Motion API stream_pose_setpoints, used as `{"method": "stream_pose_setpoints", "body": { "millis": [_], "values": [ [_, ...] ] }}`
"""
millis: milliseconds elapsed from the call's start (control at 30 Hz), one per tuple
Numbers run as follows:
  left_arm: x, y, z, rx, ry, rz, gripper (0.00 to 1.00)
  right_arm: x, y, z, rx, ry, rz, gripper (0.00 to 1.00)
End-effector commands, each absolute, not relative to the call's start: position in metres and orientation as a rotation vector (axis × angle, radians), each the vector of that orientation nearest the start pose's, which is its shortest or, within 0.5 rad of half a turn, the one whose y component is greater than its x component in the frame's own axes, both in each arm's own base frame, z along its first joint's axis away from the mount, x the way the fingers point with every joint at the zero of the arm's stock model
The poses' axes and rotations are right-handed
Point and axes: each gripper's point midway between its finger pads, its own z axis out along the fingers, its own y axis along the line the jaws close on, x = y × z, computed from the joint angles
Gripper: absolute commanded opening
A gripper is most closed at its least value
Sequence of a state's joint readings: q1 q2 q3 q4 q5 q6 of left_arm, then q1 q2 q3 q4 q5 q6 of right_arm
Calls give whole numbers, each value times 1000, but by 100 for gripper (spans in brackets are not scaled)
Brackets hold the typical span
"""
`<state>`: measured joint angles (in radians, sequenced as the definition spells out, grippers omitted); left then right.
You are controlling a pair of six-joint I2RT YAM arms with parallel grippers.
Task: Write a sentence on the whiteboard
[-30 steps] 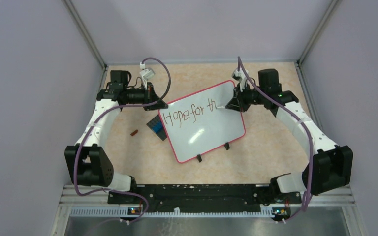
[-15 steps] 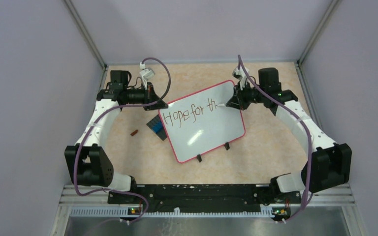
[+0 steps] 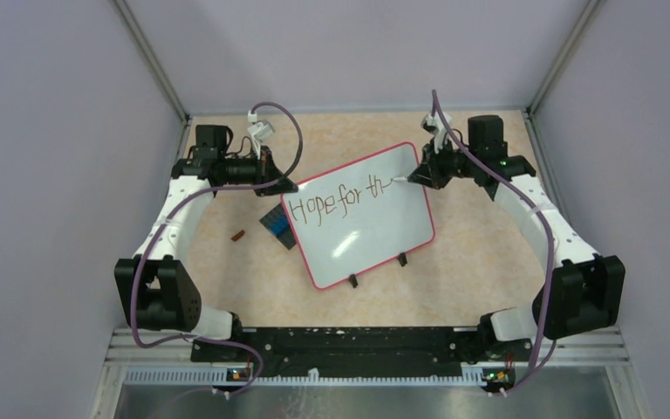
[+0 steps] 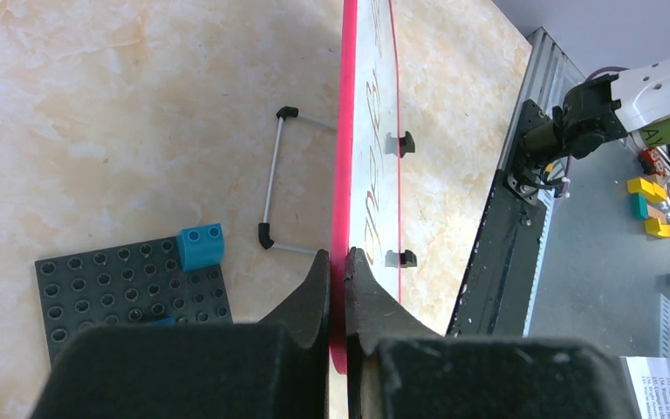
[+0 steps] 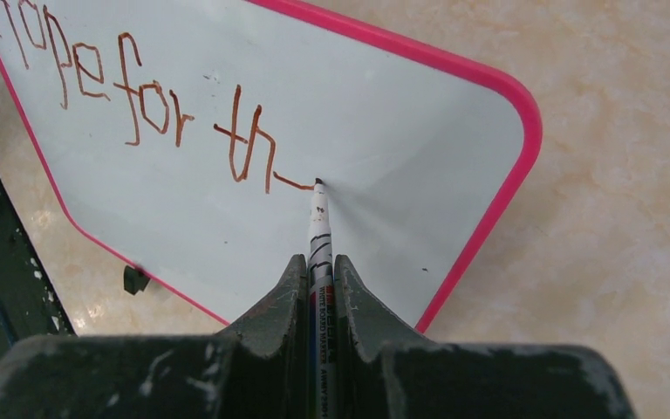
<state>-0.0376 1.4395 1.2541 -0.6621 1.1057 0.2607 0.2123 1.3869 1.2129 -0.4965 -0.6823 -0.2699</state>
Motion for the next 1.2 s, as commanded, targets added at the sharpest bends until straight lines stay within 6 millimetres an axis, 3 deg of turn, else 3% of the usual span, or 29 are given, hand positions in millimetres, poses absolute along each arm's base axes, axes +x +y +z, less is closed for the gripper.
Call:
{"method": "stream_pose_setpoints", "body": {
  "millis": [0,700,1167],
  "values": [
    [312,-160,224,794,2014,-1093,0,359,178,252,-874,1880,678,0],
    [313,-160,225,794,2014,-1093,0,349,200,242,-932,1890,739,0],
    [312,-160,226,795,2013,-1091,0,334,196,221,-947,1928,735,0]
  ]
}}
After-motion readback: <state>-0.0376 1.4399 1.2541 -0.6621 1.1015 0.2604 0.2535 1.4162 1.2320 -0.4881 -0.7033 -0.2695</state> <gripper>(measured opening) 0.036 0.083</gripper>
